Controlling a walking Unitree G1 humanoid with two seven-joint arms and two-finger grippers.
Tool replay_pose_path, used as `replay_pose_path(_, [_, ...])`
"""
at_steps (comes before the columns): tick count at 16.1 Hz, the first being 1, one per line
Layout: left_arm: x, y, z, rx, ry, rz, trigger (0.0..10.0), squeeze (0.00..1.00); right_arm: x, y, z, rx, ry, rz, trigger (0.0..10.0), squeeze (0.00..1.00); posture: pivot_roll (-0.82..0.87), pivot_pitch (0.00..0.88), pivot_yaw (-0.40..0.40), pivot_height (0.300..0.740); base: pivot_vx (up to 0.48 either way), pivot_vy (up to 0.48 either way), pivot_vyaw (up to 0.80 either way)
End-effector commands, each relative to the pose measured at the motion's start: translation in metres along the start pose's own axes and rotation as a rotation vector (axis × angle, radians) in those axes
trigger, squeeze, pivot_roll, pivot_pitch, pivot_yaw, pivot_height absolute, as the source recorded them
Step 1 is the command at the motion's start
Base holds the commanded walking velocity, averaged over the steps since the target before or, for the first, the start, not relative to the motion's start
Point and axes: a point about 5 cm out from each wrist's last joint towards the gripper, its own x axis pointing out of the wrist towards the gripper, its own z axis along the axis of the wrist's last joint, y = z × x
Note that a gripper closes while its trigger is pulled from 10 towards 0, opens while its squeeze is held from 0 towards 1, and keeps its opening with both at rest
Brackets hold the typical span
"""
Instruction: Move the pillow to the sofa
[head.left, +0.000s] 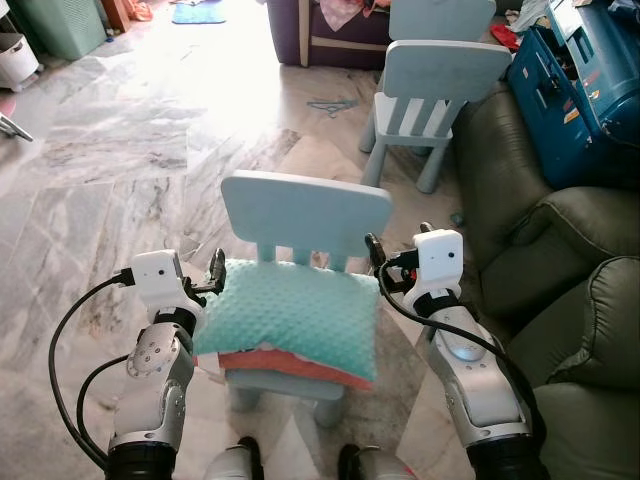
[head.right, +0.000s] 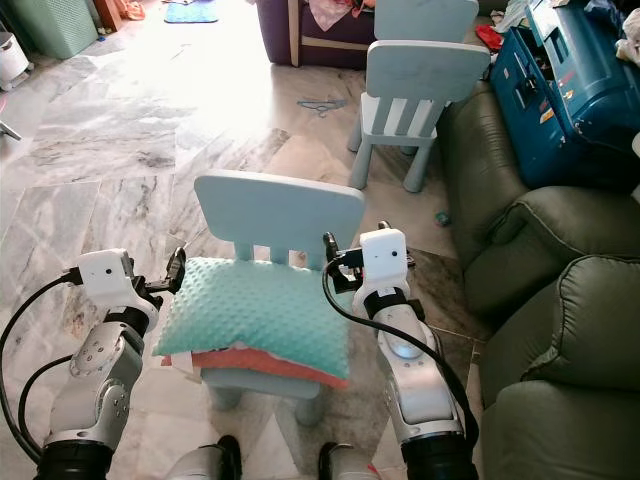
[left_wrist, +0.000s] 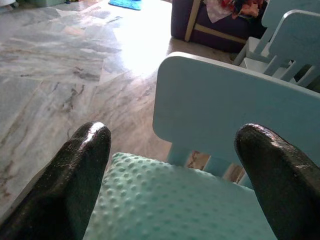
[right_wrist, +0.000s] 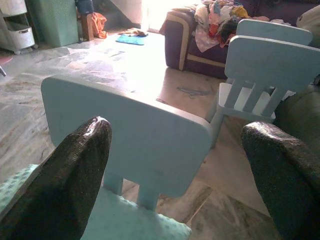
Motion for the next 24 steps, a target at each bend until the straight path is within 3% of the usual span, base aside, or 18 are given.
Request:
replay_pose_path(1, [-0.0024,0.0037,-0.0058,-0.005,0.028,0.020,10.0,0.00,-0.0004,-0.0010,-0.0003,-0.001,0.001,-0.003,10.0,0.00,-0.03,0.210,-0.030,0.740,0.000,0.000,0.00])
replay_pose_path(19, [-0.0039,0.0071,-0.0133,-0.015,0.088,0.049,10.0,0.00,-0.0020,0.0014,-0.0033,0.038,0.019,-0.013,10.0,0.00,-0.03,0.222,-0.026,0.740,0.000,0.000,0.00])
replay_pose_path(24, [-0.0042,0.0065,-0.0143,-0.017,0.098,0.044,10.0,0.00,-0.0020,0.0013,-0.0034,0.039,0.021,-0.015,10.0,0.00,-0.03,0.224,-0.026,0.740,0.000,0.477,0.00])
